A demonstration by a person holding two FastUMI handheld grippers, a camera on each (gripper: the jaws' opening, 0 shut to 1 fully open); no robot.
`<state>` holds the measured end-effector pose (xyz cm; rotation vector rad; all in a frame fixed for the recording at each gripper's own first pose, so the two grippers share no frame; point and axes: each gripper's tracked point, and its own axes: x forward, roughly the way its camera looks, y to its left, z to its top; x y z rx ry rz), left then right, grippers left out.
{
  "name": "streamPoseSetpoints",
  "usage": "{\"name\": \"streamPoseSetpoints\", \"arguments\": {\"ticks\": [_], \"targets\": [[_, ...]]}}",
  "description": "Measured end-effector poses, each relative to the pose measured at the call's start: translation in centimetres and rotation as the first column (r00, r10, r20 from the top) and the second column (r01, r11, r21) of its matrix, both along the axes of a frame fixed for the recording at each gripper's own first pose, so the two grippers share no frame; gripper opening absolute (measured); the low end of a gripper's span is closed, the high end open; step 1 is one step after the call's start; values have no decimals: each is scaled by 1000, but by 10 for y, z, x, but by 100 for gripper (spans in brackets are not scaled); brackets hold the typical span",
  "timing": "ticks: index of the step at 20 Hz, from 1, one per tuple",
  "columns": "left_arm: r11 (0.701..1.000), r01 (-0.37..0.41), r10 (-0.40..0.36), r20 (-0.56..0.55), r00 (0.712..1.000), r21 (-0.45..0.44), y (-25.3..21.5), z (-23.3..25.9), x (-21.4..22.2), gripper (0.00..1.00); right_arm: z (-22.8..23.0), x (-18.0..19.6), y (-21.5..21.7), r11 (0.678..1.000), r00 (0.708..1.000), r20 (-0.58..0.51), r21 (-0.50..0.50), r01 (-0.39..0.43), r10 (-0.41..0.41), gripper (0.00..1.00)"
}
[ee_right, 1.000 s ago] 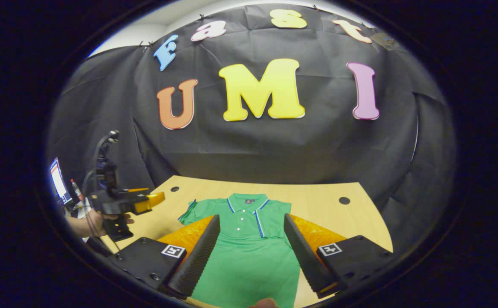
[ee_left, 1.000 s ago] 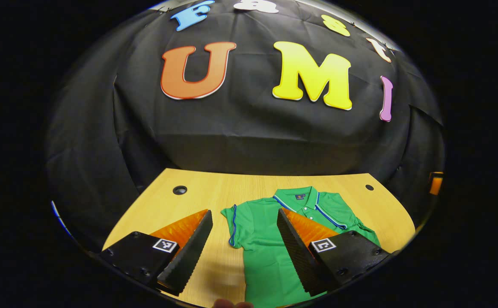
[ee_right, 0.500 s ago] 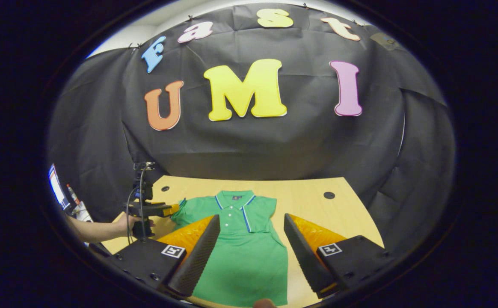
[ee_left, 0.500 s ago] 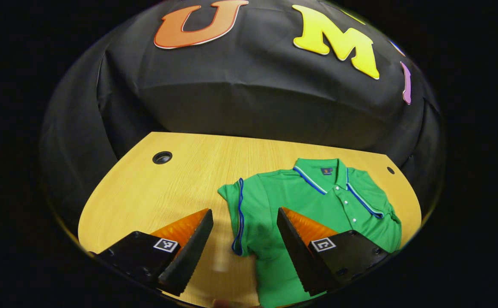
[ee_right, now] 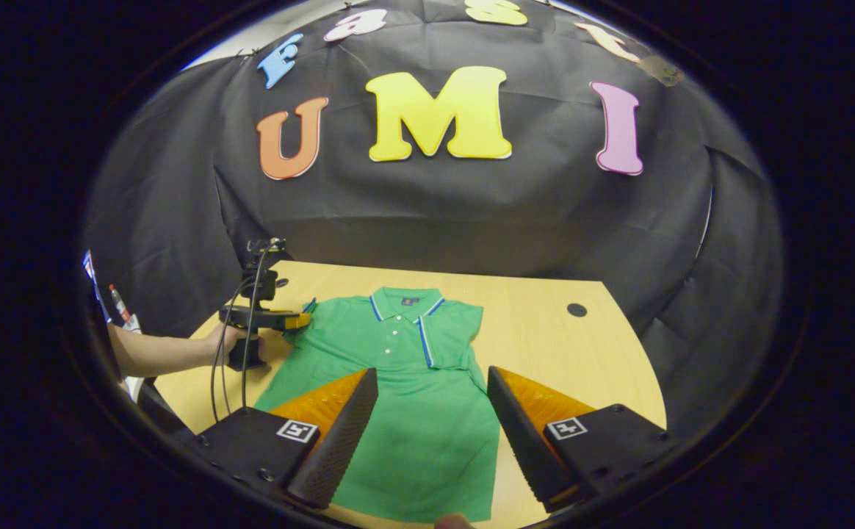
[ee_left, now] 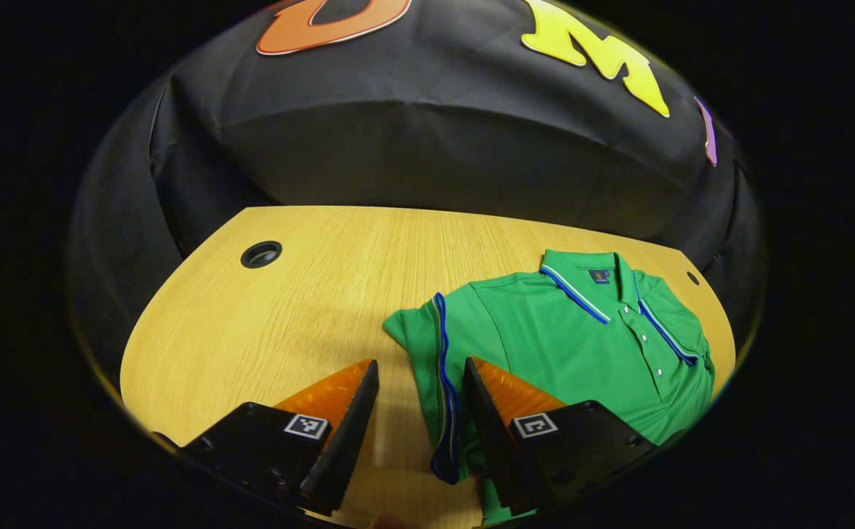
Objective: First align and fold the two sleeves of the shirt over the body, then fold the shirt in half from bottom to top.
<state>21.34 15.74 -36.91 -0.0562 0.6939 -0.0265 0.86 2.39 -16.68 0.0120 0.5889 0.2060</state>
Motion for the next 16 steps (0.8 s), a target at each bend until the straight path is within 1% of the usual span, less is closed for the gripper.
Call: {"name": "streamPoseSetpoints", "arguments": {"ticks": [2,3,4,5,6,7,9,12,13,14,15,16], "targets": [[1000,8,-8,8,1000,11,-1,1,5,71,-4,2,-3,1000,1000,-7,7,12,-11,97],[1000,4,-4,-6,1000,24,1,-1,5,55,-6,3,-5,1000,1000,-8,8,20,-20,93],[1000,20,-20,-11,1000,20,-3,0,6,46,-6,4,-6,1000,1000,-7,10,25,-25,97],[999,28,-28,-22,999,25,-7,1,4,34,-8,4,-8,999,999,-7,9,31,-31,93],[999,33,-32,-38,999,33,-9,2,6,13,-9,5,-13,999,999,0,-5,47,-47,97],[999,37,-36,-36,999,33,-13,5,6,10,-9,7,-21,998,998,10,-22,66,-66,92],[999,42,-42,-1,999,11,-20,22,10,6,-11,7,-24,996,997,11,-24,83,-83,93],[998,64,-63,50,997,-12,-27,50,12,6,-11,4,-28,996,996,9,-4,92,-92,93],[997,78,-78,65,995,-8,-29,61,13,5,-11,3,-29,996,996,9,-1,93,-93,97],[996,92,-92,85,992,1,-33,71,14,5,-11,1,-30,996,996,9,4,94,-94,93],[994,107,-107,103,989,8,-37,82,15,6,-10,0,-30,995,995,10,9,95,-95,97],[992,124,-124,118,985,7,-45,91,15,5,-9,-2,-30,995,995,12,15,95,-95,93]]}}
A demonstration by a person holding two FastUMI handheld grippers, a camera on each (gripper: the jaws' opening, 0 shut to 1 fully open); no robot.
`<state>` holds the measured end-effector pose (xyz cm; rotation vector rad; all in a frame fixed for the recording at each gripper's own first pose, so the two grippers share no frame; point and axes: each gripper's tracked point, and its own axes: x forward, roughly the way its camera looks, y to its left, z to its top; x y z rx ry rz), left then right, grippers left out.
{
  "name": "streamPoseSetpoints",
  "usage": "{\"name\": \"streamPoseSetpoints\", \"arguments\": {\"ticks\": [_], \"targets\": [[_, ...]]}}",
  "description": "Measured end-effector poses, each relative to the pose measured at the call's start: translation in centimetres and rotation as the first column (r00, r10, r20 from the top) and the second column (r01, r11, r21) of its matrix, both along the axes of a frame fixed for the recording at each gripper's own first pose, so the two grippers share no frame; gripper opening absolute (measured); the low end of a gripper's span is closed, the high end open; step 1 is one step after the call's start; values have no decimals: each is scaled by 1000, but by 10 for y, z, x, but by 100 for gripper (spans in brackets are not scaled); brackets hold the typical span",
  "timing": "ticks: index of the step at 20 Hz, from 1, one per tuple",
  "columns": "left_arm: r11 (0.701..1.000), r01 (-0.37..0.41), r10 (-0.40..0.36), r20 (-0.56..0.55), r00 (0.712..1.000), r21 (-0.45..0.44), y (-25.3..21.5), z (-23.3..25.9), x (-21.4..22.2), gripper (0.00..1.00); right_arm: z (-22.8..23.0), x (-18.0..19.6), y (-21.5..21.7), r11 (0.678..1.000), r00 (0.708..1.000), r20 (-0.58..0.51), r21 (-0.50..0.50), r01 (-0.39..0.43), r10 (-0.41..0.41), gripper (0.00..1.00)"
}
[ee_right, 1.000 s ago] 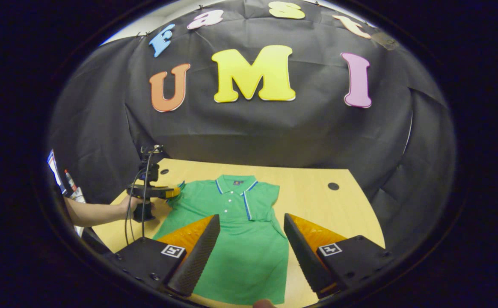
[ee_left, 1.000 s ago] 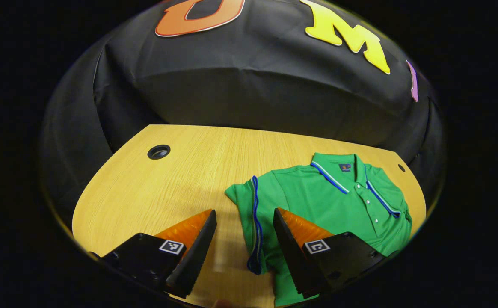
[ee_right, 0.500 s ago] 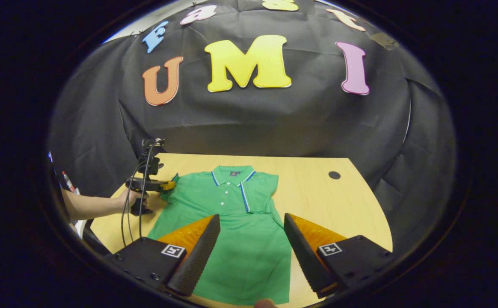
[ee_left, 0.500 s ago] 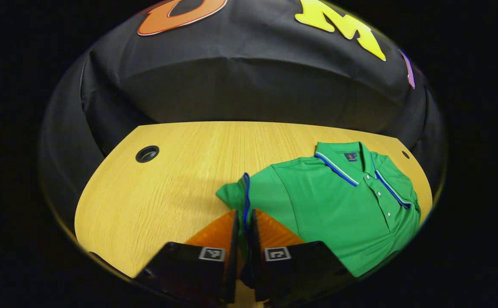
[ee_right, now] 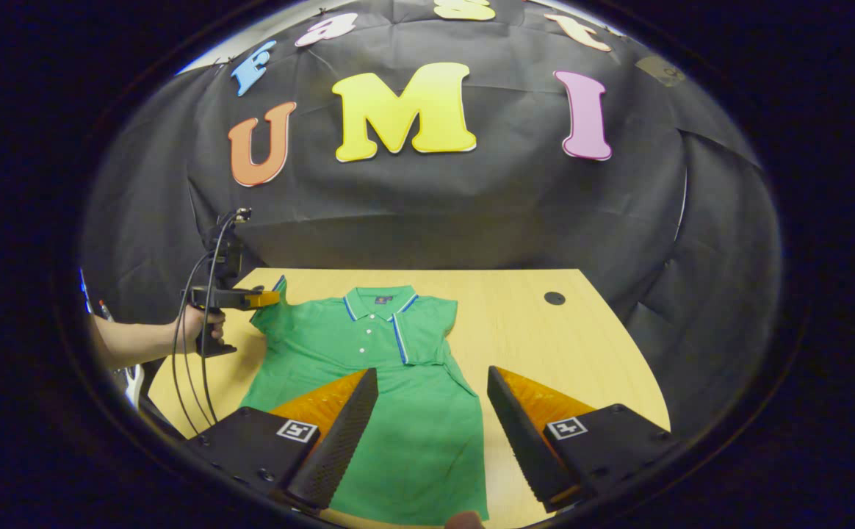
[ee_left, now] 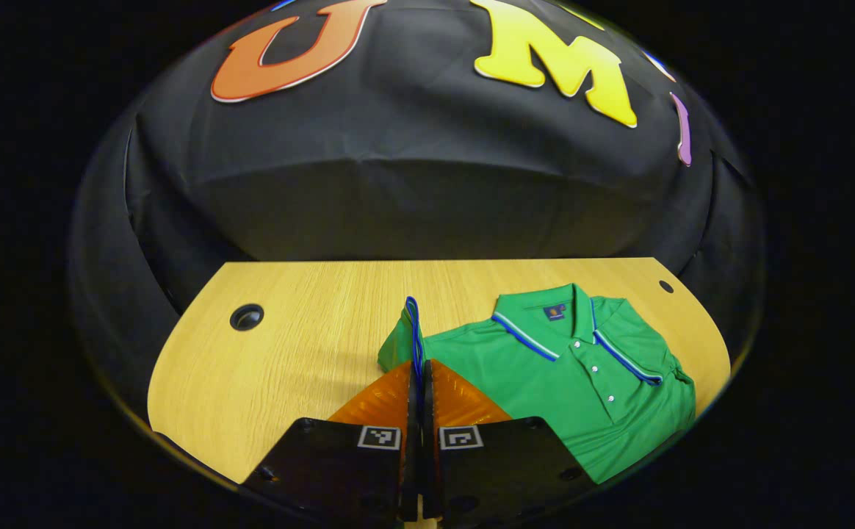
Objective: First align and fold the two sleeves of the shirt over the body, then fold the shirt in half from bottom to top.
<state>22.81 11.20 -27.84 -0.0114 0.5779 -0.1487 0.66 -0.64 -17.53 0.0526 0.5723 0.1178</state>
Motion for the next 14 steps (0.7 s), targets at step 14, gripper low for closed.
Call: {"name": "streamPoseSetpoints", "arguments": {"ticks": [14], "targets": [[985,171,-169,-69,983,24,-160,-31,-43,39,15,-25,-33,999,999,47,-27,21,-20,92]]}}
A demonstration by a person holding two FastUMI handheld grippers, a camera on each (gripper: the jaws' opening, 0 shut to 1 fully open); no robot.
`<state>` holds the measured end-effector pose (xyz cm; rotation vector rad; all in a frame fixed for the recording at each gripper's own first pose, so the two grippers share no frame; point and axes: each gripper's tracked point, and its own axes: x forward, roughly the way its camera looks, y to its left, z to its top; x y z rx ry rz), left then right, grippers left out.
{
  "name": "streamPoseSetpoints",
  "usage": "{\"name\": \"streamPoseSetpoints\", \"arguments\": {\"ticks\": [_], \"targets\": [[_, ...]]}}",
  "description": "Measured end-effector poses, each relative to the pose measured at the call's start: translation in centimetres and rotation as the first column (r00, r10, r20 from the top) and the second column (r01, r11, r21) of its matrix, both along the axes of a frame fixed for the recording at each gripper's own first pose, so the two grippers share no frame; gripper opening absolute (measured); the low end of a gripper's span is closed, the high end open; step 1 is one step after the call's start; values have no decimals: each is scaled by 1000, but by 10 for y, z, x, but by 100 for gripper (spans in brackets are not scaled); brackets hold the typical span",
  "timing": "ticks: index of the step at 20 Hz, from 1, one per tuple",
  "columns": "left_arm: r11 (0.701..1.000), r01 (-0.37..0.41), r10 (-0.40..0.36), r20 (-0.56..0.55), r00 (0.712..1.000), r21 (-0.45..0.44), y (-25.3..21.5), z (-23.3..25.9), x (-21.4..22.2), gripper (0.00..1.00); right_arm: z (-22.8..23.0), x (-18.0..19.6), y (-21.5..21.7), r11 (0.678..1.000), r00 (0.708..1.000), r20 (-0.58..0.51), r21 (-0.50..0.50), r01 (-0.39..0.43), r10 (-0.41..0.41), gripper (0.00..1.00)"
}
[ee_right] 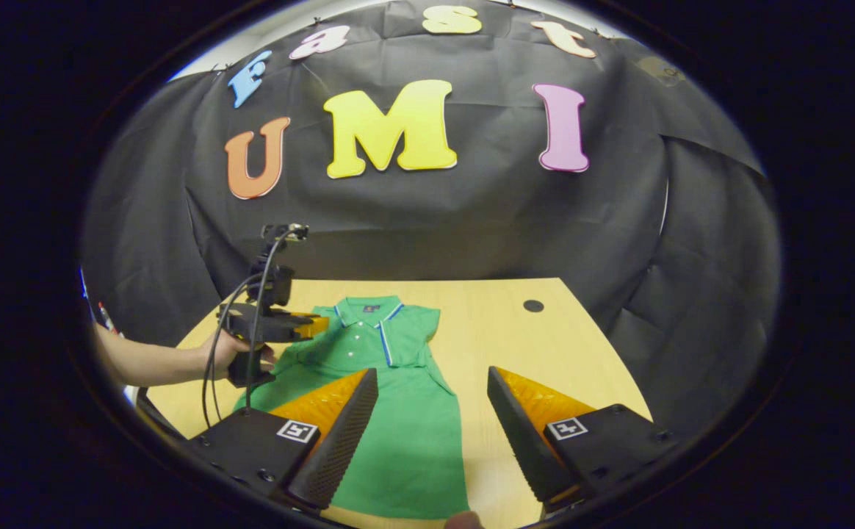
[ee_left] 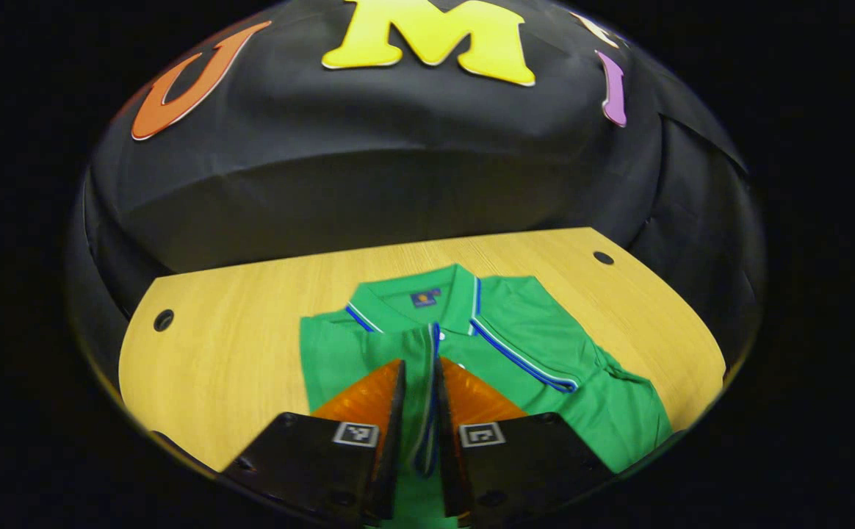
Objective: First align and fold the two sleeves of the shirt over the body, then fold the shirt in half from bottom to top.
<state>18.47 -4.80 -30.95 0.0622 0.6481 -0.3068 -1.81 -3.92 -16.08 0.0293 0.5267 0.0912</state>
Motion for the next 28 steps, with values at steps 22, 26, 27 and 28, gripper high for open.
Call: {"name": "streamPoseSetpoints", "arguments": {"ticks": [22,26,27,28], "targets": [[987,-120,138,-181,974,109,112,8,-305,100,-140,-109,-3,932,873,-376,-58,-357,310,97],[990,-59,96,-296,951,131,120,-9,-371,100,-168,-149,-9,927,827,-473,-52,-370,304,97],[989,-50,91,-316,944,136,120,-14,-380,100,-174,-155,-10,927,820,-488,-55,-372,300,93],[990,-44,87,-336,938,132,118,-20,-388,100,-179,-157,-11,927,813,-501,-54,-372,297,93]]}}
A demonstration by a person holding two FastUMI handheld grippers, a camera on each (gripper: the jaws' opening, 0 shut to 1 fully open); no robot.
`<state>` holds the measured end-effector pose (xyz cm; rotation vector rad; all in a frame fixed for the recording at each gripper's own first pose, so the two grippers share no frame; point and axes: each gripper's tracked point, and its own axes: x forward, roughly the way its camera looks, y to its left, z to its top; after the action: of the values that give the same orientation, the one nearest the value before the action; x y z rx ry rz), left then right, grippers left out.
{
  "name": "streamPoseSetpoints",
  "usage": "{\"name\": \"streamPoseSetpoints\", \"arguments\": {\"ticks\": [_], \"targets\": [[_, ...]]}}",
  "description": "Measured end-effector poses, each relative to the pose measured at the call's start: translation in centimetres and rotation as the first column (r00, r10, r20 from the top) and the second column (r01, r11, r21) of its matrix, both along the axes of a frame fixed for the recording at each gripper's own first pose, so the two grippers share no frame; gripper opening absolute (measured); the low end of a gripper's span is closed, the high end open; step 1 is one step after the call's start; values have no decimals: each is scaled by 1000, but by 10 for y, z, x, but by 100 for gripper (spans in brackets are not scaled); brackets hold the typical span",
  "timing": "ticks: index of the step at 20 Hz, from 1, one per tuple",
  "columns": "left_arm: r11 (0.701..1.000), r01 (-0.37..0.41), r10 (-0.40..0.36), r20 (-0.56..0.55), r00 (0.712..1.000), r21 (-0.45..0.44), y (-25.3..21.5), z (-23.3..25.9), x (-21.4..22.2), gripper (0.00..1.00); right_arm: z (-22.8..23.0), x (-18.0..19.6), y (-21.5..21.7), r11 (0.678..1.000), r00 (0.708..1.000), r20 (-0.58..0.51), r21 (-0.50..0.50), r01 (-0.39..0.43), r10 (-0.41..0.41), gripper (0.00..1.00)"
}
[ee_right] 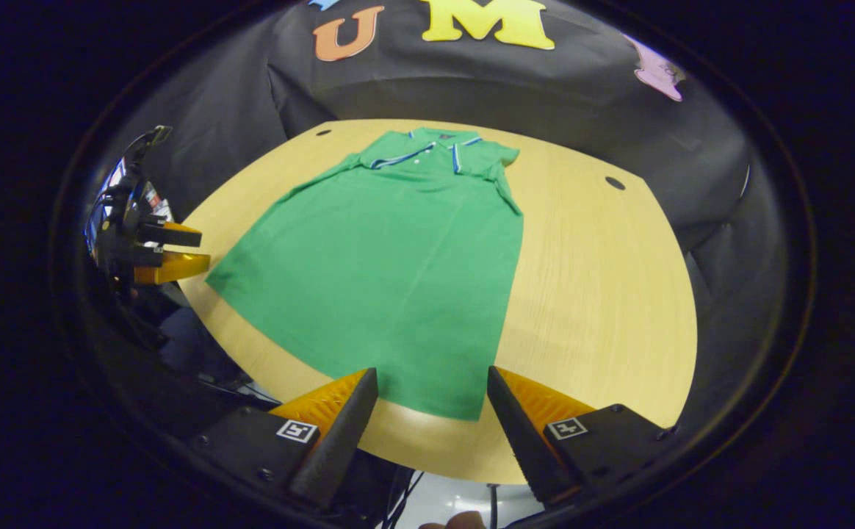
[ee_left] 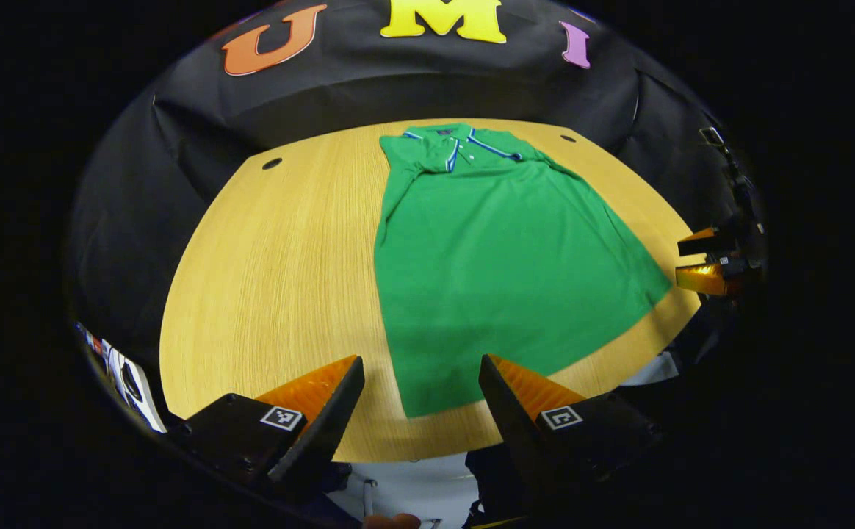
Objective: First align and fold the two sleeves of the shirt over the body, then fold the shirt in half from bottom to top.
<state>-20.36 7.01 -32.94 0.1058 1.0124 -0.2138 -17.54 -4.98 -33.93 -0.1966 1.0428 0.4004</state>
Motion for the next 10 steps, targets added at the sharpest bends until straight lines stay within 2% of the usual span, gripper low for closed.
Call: {"name": "streamPoseSetpoints", "arguments": {"ticks": [3,5,10], "targets": [[1000,-2,2,-12,1000,-3,-4,-7,0,100,-13,-4,0,999,999,-27,-27,-18,18,93],[1000,-10,10,-20,1000,-5,-5,-14,1,100,-21,1,-3,998,999,-26,-61,-33,31,97],[1000,-2,4,-70,998,17,-8,-40,-3,100,-42,3,0,994,996,-63,-77,-73,68,97]]}}
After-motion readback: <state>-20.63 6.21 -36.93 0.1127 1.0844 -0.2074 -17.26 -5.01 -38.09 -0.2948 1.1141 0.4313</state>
